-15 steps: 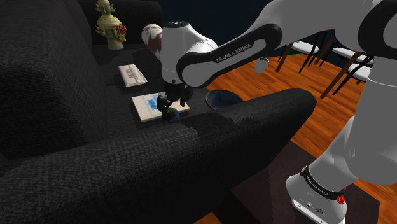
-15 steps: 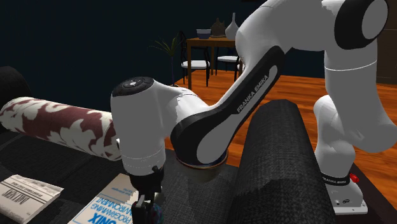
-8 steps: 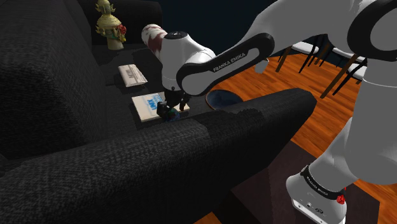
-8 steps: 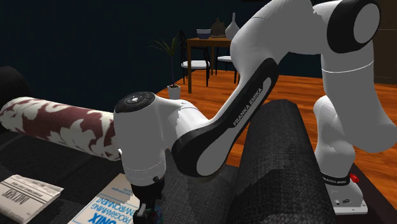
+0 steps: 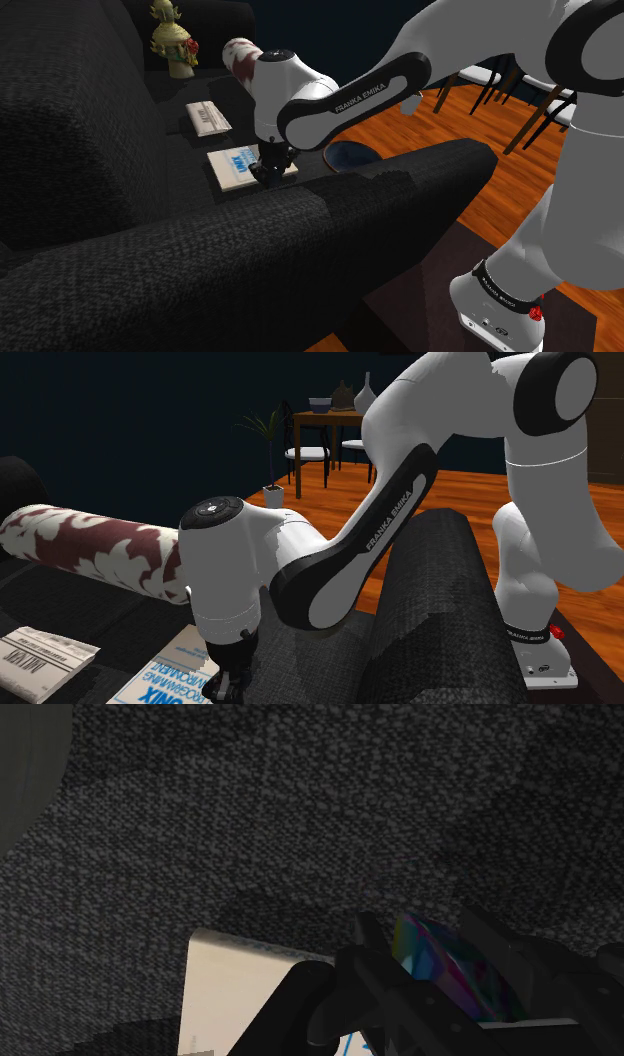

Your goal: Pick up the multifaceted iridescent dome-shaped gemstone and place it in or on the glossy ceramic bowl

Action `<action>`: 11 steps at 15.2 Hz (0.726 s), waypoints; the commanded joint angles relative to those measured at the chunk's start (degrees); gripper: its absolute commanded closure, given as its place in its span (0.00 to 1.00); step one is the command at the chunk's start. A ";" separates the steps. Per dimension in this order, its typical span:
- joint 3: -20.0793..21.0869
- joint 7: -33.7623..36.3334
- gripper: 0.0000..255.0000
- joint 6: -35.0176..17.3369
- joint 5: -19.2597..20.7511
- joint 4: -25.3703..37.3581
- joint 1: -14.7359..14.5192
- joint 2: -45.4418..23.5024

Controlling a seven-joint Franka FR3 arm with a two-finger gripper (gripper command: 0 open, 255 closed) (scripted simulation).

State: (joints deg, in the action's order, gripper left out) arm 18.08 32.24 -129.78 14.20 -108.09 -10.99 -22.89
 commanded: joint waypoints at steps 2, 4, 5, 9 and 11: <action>-0.01 -0.01 1.00 0.00 0.00 -0.01 0.01 -0.01; -0.01 -0.01 1.00 0.00 0.00 -0.01 0.01 -0.01; -0.01 -0.01 1.00 0.00 0.00 -0.01 0.01 -0.01; 0.22 -0.35 1.00 1.21 -0.47 0.36 0.15 0.89; 0.43 -0.71 1.00 2.43 -0.92 0.78 0.28 1.74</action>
State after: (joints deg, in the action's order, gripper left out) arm 18.39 31.69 -127.93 13.52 -107.39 -10.78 -21.68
